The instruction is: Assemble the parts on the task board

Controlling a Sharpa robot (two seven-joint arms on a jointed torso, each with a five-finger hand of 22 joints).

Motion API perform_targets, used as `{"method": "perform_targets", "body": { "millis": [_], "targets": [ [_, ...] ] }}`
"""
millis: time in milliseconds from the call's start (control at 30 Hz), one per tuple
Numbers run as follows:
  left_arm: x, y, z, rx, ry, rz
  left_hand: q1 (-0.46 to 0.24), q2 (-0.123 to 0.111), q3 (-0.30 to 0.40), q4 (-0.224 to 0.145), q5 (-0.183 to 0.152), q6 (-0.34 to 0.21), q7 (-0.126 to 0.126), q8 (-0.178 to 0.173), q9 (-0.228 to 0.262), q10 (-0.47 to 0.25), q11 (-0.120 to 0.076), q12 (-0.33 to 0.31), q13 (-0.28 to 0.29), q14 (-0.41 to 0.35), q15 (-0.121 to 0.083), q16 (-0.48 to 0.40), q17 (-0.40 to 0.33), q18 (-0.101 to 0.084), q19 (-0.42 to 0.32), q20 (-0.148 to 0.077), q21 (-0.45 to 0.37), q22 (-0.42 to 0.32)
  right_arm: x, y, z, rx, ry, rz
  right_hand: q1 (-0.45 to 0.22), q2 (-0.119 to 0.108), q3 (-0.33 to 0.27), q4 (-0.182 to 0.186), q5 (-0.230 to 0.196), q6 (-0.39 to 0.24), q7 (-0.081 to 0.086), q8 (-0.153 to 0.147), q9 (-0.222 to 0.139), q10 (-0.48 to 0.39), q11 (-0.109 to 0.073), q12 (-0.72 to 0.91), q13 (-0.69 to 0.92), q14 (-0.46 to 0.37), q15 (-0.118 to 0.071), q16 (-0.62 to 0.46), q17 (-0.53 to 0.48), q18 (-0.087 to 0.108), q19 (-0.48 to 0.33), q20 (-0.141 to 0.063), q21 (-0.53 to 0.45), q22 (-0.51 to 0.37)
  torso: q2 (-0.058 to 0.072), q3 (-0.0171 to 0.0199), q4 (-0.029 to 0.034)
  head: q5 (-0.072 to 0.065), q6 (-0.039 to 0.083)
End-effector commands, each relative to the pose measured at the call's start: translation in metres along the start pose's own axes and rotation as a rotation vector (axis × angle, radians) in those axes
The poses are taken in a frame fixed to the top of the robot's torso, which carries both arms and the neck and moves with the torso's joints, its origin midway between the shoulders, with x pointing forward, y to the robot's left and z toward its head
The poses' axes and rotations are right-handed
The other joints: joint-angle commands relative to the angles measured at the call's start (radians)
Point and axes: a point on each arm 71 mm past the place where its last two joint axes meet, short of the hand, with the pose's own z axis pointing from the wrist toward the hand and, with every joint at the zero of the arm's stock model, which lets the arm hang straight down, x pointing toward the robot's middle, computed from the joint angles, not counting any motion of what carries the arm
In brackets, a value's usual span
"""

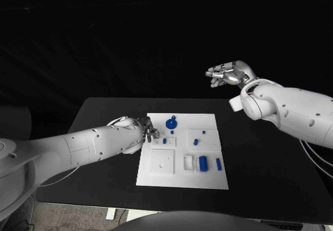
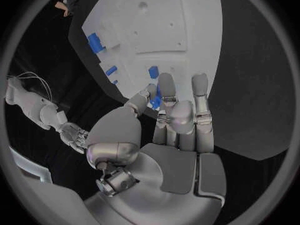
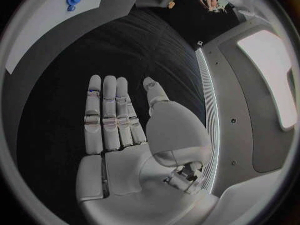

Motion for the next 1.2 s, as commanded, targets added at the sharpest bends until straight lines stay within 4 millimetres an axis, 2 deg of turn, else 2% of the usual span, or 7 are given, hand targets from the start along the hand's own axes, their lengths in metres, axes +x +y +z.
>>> {"method": "perform_targets", "body": {
  "millis": [33, 533, 867, 1200],
  "targets": [
    [0.001, -0.003, 0.001, 0.025, -0.013, 0.019, 0.014, 0.004, 0.046, 0.014, 0.003, 0.107, -0.077, 0.003, 0.002, 0.043, -0.006, 0.004, -0.001, 0.000, 0.001, 0.002, -0.001, 0.009, 0.000, 0.006, 0.005, 0.019, 0.003, 0.002, 0.000, -0.010, 0.023, 0.002, 0.001, 0.008, 0.001, -0.003, 0.003, 0.005, 0.000, -0.003, 0.000, 0.004, -0.005, 0.001, -0.001, -0.001, -0.007, 0.003, 0.001, -0.011, 0.005, 0.002, 0.003, -0.001, -0.001, 0.0008, -0.0006, -0.003, -0.005],
    [0.008, -0.001, 0.007, 0.009, 0.029, 0.044, 0.018, 0.004, 0.044, 0.014, 0.003, 0.105, -0.076, 0.003, 0.001, 0.043, -0.006, 0.001, -0.001, -0.002, 0.002, -0.001, -0.009, 0.010, -0.004, 0.007, 0.008, 0.018, 0.004, 0.003, -0.001, -0.013, 0.028, 0.001, -0.001, 0.006, 0.008, -0.006, 0.007, 0.005, 0.000, -0.003, 0.000, 0.005, -0.005, 0.000, -0.001, -0.002, -0.007, 0.004, 0.001, -0.011, 0.005, 0.002, 0.003, -0.001, -0.001, 0.0011, 0.0016, -0.013, -0.020],
    [0.012, 0.003, 0.010, -0.008, 0.051, 0.057, 0.019, 0.005, 0.043, 0.014, 0.003, 0.105, -0.076, 0.003, 0.001, 0.043, -0.006, 0.002, 0.000, -0.001, 0.002, 0.001, -0.007, 0.009, -0.005, 0.006, 0.009, 0.018, 0.005, 0.004, -0.001, -0.015, 0.031, 0.002, -0.002, 0.005, 0.012, -0.007, 0.009, 0.004, 0.001, -0.003, 0.000, 0.004, -0.005, -0.001, -0.002, -0.002, -0.007, 0.003, 0.001, -0.011, 0.004, 0.002, 0.003, -0.002, 0.000, 0.0004, -0.0001, -0.018, -0.028],
    [0.017, 0.006, 0.012, -0.012, 0.054, 0.067, 0.019, 0.005, 0.043, 0.014, 0.003, 0.105, -0.076, 0.003, 0.001, 0.043, -0.006, 0.002, 0.000, -0.001, 0.002, 0.001, -0.007, 0.009, -0.005, 0.006, 0.009, 0.018, 0.006, 0.005, -0.001, -0.017, 0.035, 0.003, -0.004, 0.004, 0.017, -0.008, 0.011, 0.004, 0.001, -0.003, 0.000, 0.004, -0.006, -0.001, -0.002, -0.002, -0.007, 0.004, 0.000, -0.011, 0.004, 0.002, 0.003, -0.002, -0.001, 0.0003, 0.0005, -0.020, -0.030]
  ]
}}
